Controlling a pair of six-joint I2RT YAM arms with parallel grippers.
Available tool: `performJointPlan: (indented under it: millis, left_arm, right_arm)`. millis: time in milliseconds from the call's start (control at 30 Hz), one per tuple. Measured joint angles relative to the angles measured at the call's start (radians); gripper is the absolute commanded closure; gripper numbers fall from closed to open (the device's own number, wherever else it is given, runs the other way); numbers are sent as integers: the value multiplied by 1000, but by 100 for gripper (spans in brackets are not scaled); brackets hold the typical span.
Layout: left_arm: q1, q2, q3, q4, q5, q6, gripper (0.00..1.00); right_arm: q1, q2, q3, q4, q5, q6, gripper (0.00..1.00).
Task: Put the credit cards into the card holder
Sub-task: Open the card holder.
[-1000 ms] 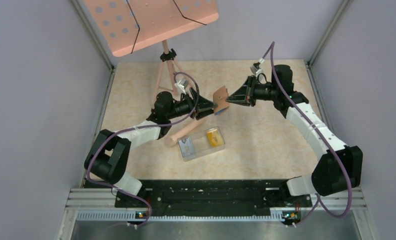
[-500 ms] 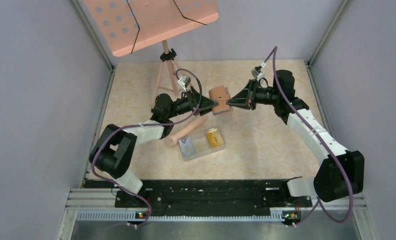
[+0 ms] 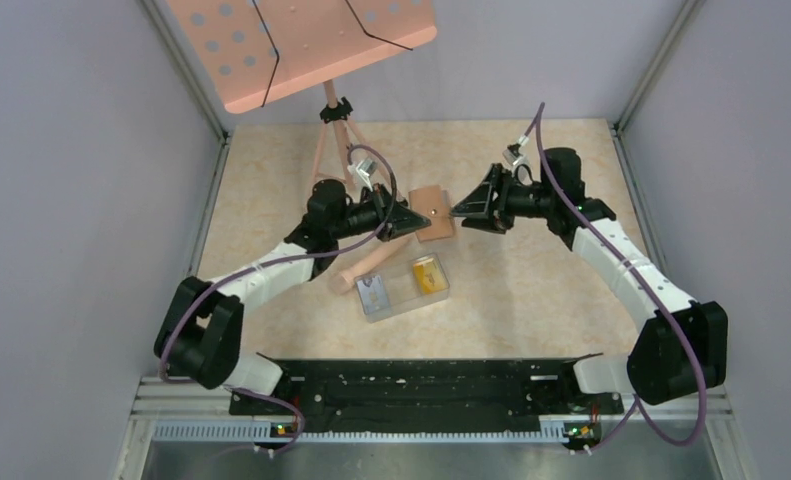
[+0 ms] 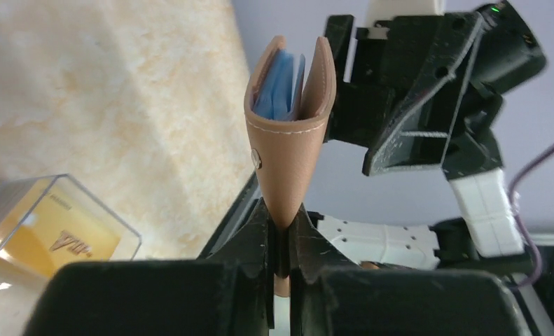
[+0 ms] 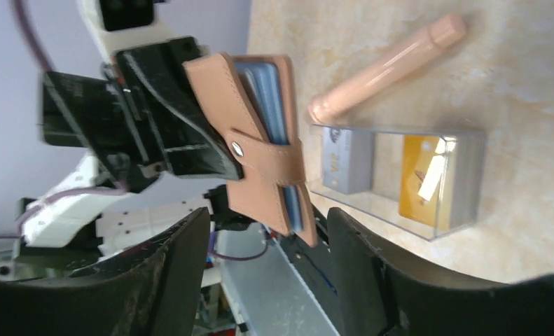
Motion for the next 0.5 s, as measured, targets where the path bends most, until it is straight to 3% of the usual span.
performJointPlan:
  millis: [233, 500]
  left_arm:
    - [-23, -111, 204, -594, -180, 290, 100]
    - [-90, -119, 287, -941, -316, 413, 100]
  right_arm:
    - [114, 35, 150, -228, 194, -171, 26]
    - [280, 181, 343, -390, 402, -294, 24]
